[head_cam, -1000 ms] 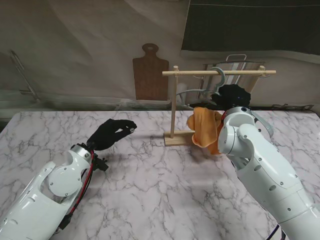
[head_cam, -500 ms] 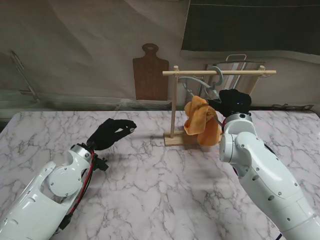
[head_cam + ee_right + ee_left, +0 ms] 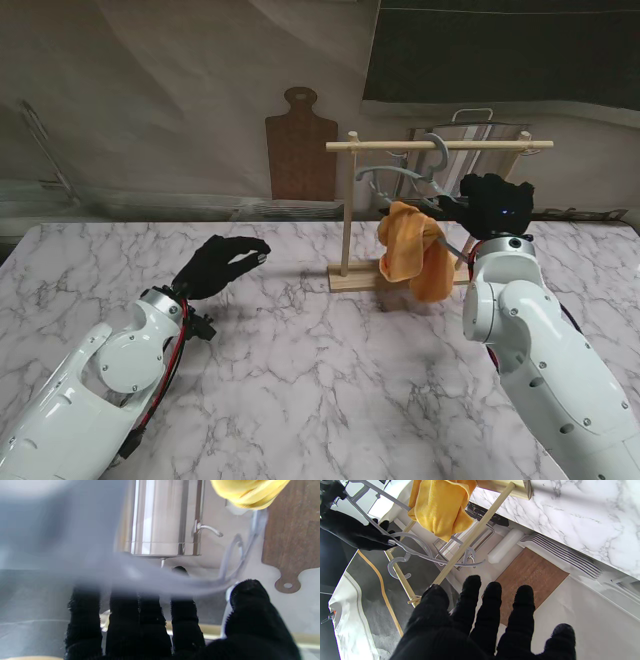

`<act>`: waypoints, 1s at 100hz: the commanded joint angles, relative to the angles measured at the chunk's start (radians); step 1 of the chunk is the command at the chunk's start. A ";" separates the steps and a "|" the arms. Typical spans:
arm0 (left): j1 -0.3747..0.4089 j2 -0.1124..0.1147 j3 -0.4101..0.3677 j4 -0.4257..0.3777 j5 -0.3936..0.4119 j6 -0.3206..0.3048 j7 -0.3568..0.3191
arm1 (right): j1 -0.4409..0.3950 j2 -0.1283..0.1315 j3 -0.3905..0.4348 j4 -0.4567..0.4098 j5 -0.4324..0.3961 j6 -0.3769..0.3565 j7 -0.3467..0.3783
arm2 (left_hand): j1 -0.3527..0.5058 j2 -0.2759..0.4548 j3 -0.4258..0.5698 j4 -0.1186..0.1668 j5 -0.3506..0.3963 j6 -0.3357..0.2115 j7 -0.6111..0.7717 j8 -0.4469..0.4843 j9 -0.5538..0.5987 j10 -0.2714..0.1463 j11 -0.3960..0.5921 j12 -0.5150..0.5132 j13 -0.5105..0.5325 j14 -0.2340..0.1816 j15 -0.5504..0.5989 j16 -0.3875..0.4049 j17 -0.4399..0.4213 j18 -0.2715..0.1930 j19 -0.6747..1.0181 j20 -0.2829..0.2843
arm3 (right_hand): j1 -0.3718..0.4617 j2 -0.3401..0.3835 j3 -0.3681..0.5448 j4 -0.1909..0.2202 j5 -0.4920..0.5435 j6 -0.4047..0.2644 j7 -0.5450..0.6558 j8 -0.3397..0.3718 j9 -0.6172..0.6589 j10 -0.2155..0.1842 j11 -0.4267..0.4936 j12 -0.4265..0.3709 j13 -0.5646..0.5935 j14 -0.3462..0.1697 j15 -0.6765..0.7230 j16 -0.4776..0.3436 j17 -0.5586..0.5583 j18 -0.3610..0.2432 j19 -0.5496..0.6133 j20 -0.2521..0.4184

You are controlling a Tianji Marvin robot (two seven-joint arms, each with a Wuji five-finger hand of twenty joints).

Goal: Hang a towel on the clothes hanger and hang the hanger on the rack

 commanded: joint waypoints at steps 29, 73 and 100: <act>0.002 -0.011 -0.007 -0.022 0.005 0.020 0.025 | -0.218 -0.007 0.207 -0.185 -0.021 -0.060 -0.161 | -0.027 0.085 -0.005 -0.020 -0.103 0.018 -0.095 -0.062 -0.135 0.005 -0.052 -0.031 -0.049 -0.019 -0.006 -0.004 0.004 -0.015 0.528 0.028 | -0.002 0.041 -0.025 0.013 -0.094 0.026 -0.060 -0.029 -0.154 0.014 -0.056 -0.026 -0.234 0.047 -0.192 -0.095 -0.159 0.015 -0.104 0.007; 0.034 -0.035 0.011 -0.078 -0.061 0.030 0.102 | -0.426 -0.044 0.215 -0.343 0.144 -0.304 -0.408 | -0.047 0.100 -0.007 -0.019 -0.148 0.030 -0.153 -0.187 -0.189 0.022 -0.108 -0.099 -0.092 -0.013 -0.021 -0.026 -0.003 -0.020 0.544 0.037 | 0.027 0.048 -0.041 0.019 -0.125 0.026 -0.140 -0.113 -0.176 0.002 -0.156 -0.127 -0.278 0.043 -0.314 -0.183 -0.212 0.024 -0.211 -0.021; 0.068 -0.043 0.007 -0.119 -0.093 0.014 0.127 | -0.431 -0.044 0.074 -0.333 0.208 -0.401 -0.411 | -0.048 0.096 -0.008 -0.020 -0.117 0.029 -0.130 -0.185 -0.151 0.025 -0.085 -0.063 -0.087 -0.006 -0.011 -0.013 -0.007 -0.016 0.566 0.054 | 0.030 0.054 -0.042 0.021 -0.142 0.029 -0.133 -0.116 -0.190 0.000 -0.143 -0.124 -0.277 0.040 -0.318 -0.184 -0.216 0.022 -0.223 -0.026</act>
